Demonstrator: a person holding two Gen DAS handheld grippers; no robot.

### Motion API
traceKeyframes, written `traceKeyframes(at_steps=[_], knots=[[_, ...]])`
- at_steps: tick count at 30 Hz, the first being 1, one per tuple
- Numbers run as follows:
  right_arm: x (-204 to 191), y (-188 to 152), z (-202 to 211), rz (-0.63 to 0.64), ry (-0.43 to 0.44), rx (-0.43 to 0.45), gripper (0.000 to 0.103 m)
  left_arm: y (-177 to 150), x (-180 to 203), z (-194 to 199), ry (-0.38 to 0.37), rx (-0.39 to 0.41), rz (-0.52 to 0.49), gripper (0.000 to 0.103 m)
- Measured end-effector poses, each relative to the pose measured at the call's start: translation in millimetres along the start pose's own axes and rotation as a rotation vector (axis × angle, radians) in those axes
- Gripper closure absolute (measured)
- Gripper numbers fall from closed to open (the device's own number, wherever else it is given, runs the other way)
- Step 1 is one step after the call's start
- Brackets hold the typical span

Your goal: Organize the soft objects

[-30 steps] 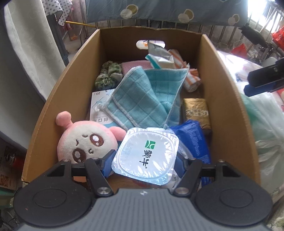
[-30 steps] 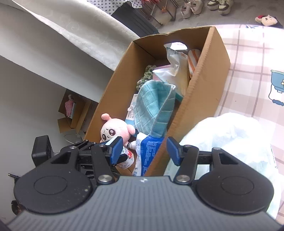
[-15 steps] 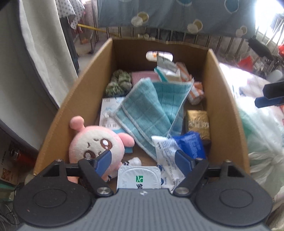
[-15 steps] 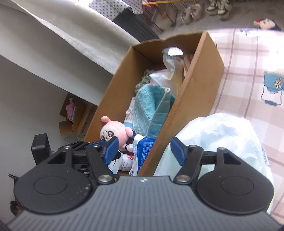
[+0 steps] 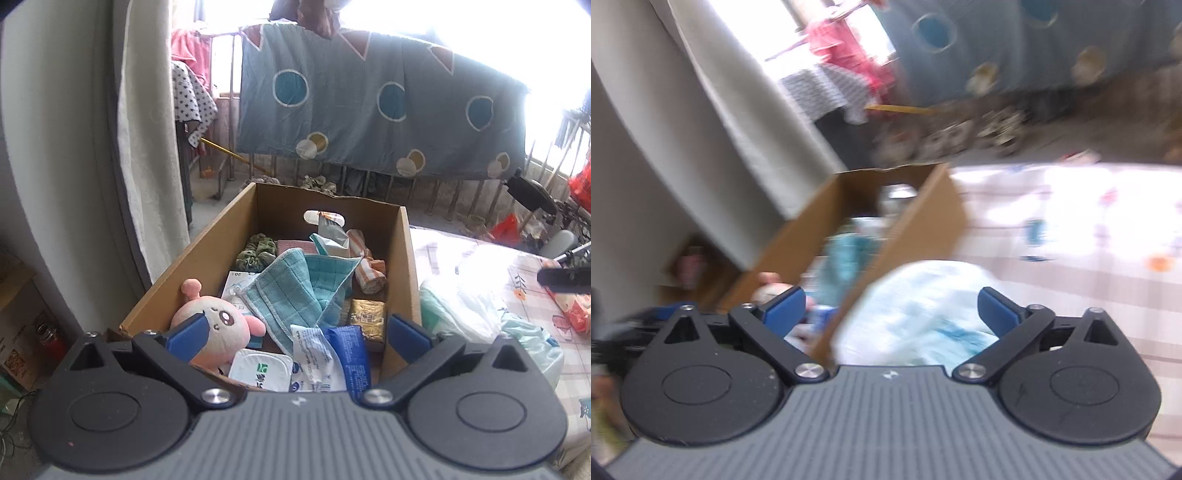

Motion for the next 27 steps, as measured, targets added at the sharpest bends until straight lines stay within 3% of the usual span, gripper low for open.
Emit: traceKeyframes(at_steps=[4,8,11,19,27], knots=[[-2.5,-28.7,13.0,0.072,-0.238,0.055,0.001,-9.6,15.4,15.5,0.052,0.034,0.037,0.0],[-2.5,-56.1,21.2,0.082,-0.374,0.061,0.001,-18.7,31.2,24.2,0.196,0.019,-0.004,0.0],[-9.3,-72.5,29.5,0.096,-0.419,0.075,0.001,-26.9,37.7,27.6,0.222,0.016,-0.03,0.0],[-40.0,-103.3,43.4,0.129,-0.476,0.107,0.001,-39.5,44.0,31.2,0.079,0.007,-0.017,0.0],[-65.1,-119.6,44.2,0.164,-0.474,0.117,0.001,-44.0,54.1,35.7,0.082,0.036,-0.113,0.0]])
Point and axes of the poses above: each gripper's, at about its wrist camera, not at the fingertips, and z roughly against the way its jaws point, x to its right, y to its top, the point moved 4 cm from there along -z, roughly the way its jaws point, and after that the axes turned 10 degrees about y, right-handed, at the moved point
